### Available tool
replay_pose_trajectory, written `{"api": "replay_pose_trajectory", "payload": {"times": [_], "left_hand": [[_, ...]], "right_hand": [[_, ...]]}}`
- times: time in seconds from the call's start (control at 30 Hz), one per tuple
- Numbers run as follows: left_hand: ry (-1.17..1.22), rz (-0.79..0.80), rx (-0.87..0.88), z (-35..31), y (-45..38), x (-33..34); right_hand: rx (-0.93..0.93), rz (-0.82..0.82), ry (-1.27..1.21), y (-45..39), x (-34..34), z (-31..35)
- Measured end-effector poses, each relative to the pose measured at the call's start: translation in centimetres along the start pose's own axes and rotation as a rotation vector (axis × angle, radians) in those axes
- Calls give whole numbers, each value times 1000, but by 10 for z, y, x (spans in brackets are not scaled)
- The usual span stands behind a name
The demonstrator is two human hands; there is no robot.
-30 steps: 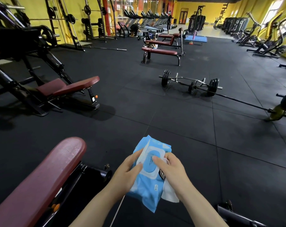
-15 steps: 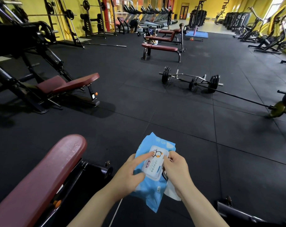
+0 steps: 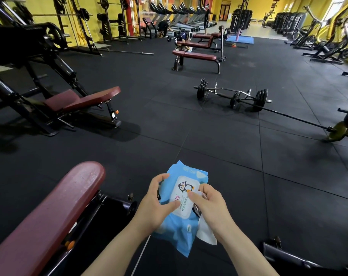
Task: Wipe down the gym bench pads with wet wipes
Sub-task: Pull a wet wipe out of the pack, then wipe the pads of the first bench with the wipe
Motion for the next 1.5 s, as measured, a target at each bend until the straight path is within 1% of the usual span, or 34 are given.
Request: {"api": "replay_pose_trajectory", "payload": {"times": [0.07, 0.13, 0.23, 0.33, 0.43, 0.5, 0.63, 0.7, 0.77, 0.83, 0.87, 0.93, 0.97, 1.0, 1.03, 1.17, 1.27, 1.37, 1.5], "left_hand": [[46, -36, -24, 4, -1, -2], [95, -54, -92, 10, -2, -4], [163, -5, -224, 23, -3, -1], [234, 50, -297, 33, -2, 5], [337, 2, -336, 47, -3, 5], [390, -63, -372, 58, -4, 2], [390, -153, -374, 75, -9, -6], [402, -160, -380, 84, -11, -3], [399, -130, -396, 95, -16, 5], [303, -78, -399, 106, -24, 13], [186, -46, -402, 111, -29, 16], [-151, 0, -453, 121, -35, 16], [-268, 14, -467, 122, -37, 17], [-308, 36, -453, 121, -39, 21], [-297, 70, -414, 117, -40, 27], [-72, 274, -198, 78, -34, 61], [58, 384, -103, 41, -21, 75], [102, 426, -5, 16, -15, 77], [128, 424, 81, -5, -13, 71]], "right_hand": [[-9, 17, 37, 0, 1, 1], [-16, 38, 83, 0, 2, 2], [-23, 64, 163, -1, 2, 1], [-32, 57, 347, -5, -2, -3], [-37, 68, 445, -6, -7, -10], [-26, 50, 470, -5, -15, -17], [30, 2, 468, -3, -33, -31], [60, 3, 452, -2, -34, -37], [80, -7, 437, -2, -36, -41], [90, -36, 416, -2, -40, -42], [97, -50, 405, -2, -43, -43], [120, -52, 384, -1, -46, -44], [130, -50, 375, -1, -47, -44], [134, -55, 368, -2, -49, -44], [129, -67, 358, -3, -50, -42], [29, -71, 313, -9, -50, -25], [-68, -59, 279, -10, -48, -7], [-153, -20, 225, -9, -45, 9], [-182, 7, 179, -6, -42, 21]]}}
Point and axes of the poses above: each hand's wrist, its own y-axis away from the middle knuckle, its own x-axis out of the palm, z = x × y, the point moved 8 cm from there along -y, towards the middle knuckle, and after that the axes turned 7 degrees about y, right-handed, at the moved point
